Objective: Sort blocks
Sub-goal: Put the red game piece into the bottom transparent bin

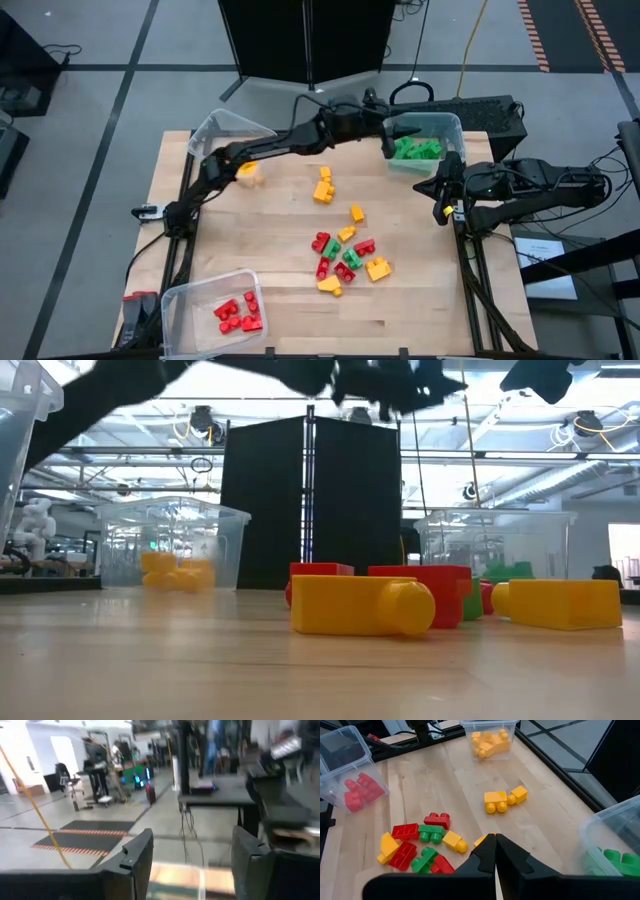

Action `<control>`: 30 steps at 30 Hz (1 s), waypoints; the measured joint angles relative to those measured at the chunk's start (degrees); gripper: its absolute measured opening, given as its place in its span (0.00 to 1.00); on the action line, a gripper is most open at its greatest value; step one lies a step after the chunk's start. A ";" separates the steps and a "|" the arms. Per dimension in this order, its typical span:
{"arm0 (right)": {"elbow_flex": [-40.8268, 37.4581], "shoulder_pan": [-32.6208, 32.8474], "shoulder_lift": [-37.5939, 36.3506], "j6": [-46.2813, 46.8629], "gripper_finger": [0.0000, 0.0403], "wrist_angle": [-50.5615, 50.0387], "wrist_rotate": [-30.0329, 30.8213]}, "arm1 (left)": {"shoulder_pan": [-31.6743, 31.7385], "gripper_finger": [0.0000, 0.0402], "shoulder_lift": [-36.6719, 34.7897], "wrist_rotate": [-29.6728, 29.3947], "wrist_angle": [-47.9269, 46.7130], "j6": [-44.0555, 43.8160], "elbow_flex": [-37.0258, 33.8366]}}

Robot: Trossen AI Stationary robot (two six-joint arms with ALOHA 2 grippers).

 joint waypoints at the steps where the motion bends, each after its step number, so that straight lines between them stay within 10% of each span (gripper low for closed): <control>1: 0.00 0.00 -0.01 -0.13 0.02 0.03 0.07 | -0.45 0.37 -1.78 0.00 -3.35 1.77 -0.05; 16: 0.00 -0.11 0.02 -1.73 0.02 0.69 1.52 | -11.34 0.02 -22.30 0.33 -27.29 15.38 -0.08; 30: 0.00 -0.11 0.04 -1.53 0.02 3.34 1.28 | -26.48 0.00 -28.89 -14.23 -45.46 15.14 -0.13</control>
